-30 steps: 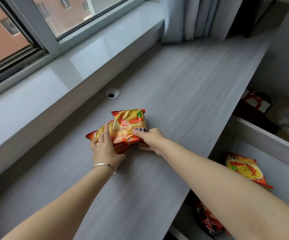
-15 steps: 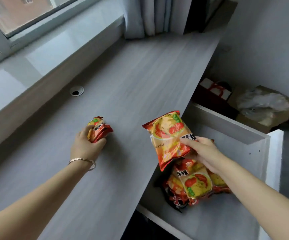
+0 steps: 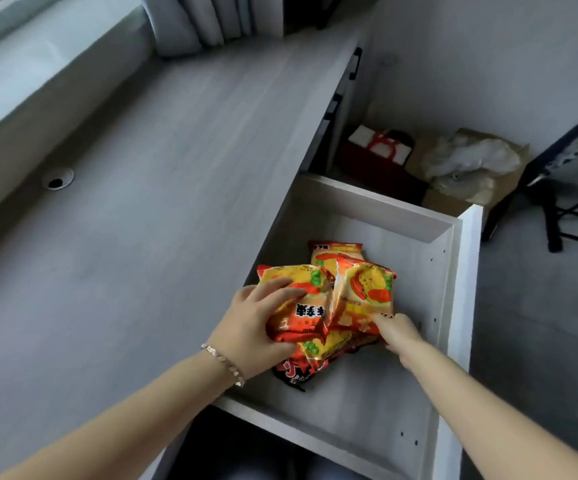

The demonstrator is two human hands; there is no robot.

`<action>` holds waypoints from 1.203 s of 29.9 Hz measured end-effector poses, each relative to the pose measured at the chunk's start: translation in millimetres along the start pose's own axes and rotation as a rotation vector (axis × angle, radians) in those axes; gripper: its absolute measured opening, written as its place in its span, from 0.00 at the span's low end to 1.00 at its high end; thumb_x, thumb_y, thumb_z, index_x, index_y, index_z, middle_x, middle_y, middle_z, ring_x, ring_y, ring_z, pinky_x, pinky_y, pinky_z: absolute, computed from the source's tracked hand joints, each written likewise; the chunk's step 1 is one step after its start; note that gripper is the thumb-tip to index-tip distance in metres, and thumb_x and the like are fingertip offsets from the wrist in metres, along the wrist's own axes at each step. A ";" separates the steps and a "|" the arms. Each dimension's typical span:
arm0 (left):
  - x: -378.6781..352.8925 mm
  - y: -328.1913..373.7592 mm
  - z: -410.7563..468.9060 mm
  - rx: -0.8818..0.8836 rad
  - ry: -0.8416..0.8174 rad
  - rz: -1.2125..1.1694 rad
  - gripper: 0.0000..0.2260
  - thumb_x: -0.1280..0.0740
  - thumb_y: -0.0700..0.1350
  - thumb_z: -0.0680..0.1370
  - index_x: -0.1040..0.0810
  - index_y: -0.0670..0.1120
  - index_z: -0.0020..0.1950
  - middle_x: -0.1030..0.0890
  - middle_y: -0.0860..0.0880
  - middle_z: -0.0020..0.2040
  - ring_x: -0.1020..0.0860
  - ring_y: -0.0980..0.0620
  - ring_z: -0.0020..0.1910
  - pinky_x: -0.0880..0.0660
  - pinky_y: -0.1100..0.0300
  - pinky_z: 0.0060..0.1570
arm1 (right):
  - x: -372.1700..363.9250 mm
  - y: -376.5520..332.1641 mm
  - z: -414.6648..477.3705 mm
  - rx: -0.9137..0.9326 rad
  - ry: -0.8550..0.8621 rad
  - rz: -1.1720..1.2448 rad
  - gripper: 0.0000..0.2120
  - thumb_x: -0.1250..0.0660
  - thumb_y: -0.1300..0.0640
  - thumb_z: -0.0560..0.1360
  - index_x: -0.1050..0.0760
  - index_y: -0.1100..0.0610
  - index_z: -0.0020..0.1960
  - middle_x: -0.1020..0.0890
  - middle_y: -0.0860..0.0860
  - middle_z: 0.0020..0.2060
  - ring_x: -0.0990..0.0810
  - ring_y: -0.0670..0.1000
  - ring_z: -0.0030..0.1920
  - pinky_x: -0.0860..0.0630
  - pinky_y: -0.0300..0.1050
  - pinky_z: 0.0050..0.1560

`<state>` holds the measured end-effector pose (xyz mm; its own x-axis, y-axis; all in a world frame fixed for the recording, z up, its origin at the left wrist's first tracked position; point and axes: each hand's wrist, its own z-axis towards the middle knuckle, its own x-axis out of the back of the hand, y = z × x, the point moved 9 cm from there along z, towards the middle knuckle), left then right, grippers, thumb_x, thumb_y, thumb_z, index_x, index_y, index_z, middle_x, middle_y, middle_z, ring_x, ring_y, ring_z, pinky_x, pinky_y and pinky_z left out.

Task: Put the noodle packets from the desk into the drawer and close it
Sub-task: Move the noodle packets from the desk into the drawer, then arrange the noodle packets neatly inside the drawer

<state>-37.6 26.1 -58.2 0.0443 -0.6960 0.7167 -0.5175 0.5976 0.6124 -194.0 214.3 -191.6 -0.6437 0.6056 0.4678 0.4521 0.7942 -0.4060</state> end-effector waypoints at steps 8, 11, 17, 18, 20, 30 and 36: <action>-36.3 8.6 -7.9 -0.363 -0.103 0.190 0.27 0.35 0.63 0.66 0.34 0.62 0.65 0.31 0.50 0.70 0.30 0.40 0.66 0.28 0.44 0.63 | -48.6 -76.3 -69.8 0.416 -0.393 -0.036 0.32 0.35 0.44 0.74 0.40 0.53 0.73 0.29 0.52 0.67 0.30 0.52 0.68 0.33 0.43 0.60; -35.7 17.8 -11.4 -0.659 0.003 0.351 0.25 0.34 0.61 0.68 0.30 0.56 0.64 0.31 0.49 0.67 0.26 0.40 0.62 0.26 0.50 0.60 | -71.4 -59.2 -67.0 0.307 -0.587 -0.196 0.22 0.34 0.39 0.71 0.26 0.49 0.61 0.21 0.47 0.57 0.25 0.50 0.63 0.29 0.41 0.57; -31.7 -42.0 -3.2 -0.055 0.168 -0.007 0.26 0.34 0.50 0.73 0.36 0.52 0.70 0.31 0.44 0.69 0.27 0.45 0.66 0.25 0.57 0.60 | -74.0 -14.8 -33.1 0.089 -0.567 0.087 0.44 0.26 0.32 0.48 0.23 0.54 0.58 0.16 0.53 0.55 0.19 0.54 0.57 0.28 0.54 0.66; -44.9 -67.2 -6.1 0.253 0.148 -0.152 0.27 0.34 0.46 0.74 0.37 0.50 0.72 0.31 0.43 0.69 0.28 0.46 0.67 0.28 0.59 0.60 | -69.6 -9.6 -27.3 0.069 -0.516 0.137 0.46 0.25 0.33 0.47 0.23 0.54 0.60 0.17 0.53 0.55 0.19 0.54 0.56 0.27 0.55 0.66; -88.4 -104.5 -19.4 0.802 0.004 -0.403 0.26 0.35 0.40 0.76 0.38 0.43 0.73 0.27 0.41 0.61 0.26 0.44 0.60 0.27 0.57 0.55 | -58.5 -3.7 -14.3 0.062 -0.412 0.214 0.39 0.25 0.37 0.57 0.24 0.56 0.62 0.17 0.53 0.54 0.19 0.55 0.55 0.25 0.54 0.63; -160.8 -121.9 17.2 1.118 0.211 -1.225 0.22 0.29 0.41 0.73 0.30 0.38 0.65 0.22 0.39 0.58 0.22 0.42 0.53 0.23 0.52 0.41 | -32.4 -5.7 14.9 0.107 -0.193 0.396 0.27 0.27 0.42 0.65 0.24 0.54 0.60 0.18 0.53 0.56 0.19 0.55 0.56 0.25 0.55 0.63; -155.6 -115.7 32.8 1.040 0.094 -1.301 0.11 0.43 0.38 0.79 0.27 0.43 0.59 0.20 0.46 0.50 0.22 0.45 0.59 0.28 0.44 0.62 | -34.6 5.8 7.1 0.158 -0.196 0.388 0.26 0.27 0.45 0.67 0.26 0.50 0.62 0.19 0.51 0.58 0.20 0.53 0.57 0.25 0.54 0.63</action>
<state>-12.6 52.2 -251.5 0.9001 -0.4353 -0.0187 -0.4044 -0.8507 0.3359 -173.5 197.7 -215.7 -0.5569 0.8237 0.1069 0.5930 0.4843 -0.6433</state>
